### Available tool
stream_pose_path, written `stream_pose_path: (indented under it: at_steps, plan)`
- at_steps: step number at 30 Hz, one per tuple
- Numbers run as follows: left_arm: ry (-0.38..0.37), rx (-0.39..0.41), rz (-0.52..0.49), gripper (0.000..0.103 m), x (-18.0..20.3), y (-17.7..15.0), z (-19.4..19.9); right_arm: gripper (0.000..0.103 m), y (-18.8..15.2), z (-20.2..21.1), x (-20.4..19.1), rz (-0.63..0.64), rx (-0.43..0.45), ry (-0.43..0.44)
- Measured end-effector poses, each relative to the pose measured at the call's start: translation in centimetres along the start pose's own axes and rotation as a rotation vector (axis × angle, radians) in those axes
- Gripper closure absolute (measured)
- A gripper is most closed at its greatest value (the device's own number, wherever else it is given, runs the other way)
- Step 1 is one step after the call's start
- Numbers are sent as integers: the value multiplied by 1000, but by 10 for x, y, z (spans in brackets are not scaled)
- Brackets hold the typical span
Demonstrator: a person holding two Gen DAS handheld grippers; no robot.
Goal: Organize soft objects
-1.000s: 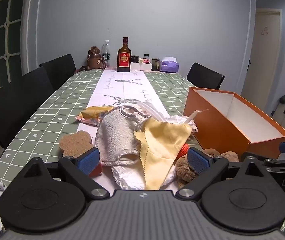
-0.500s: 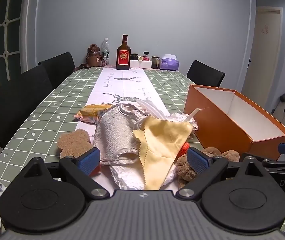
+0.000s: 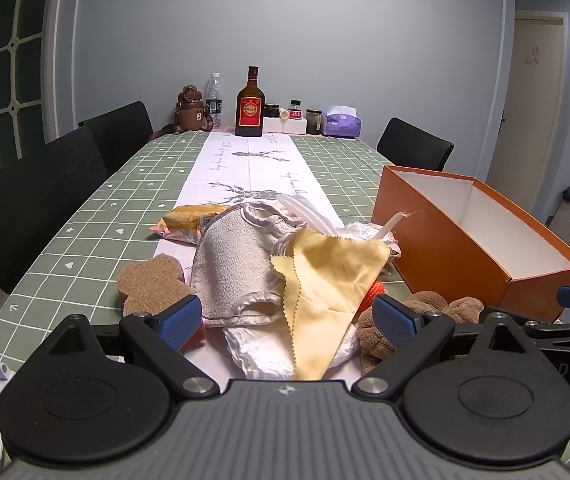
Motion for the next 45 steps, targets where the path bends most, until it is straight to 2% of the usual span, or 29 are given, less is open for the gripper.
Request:
stream_pose_path:
  at_steps: [45]
  plan:
    - [5, -42, 22, 0, -5, -7, -5, 3, -4, -7, -5, 5, -32, 0]
Point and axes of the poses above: each gripper's, at about its wrist camera, not at the fingertips, and z roughly against the way its jaws point, x to its right, y to its top, the point moved 4 cm from there along -z, roughly the way its jaws point, and after that the axes turned 1 degree about z, right-handed, at the moved point
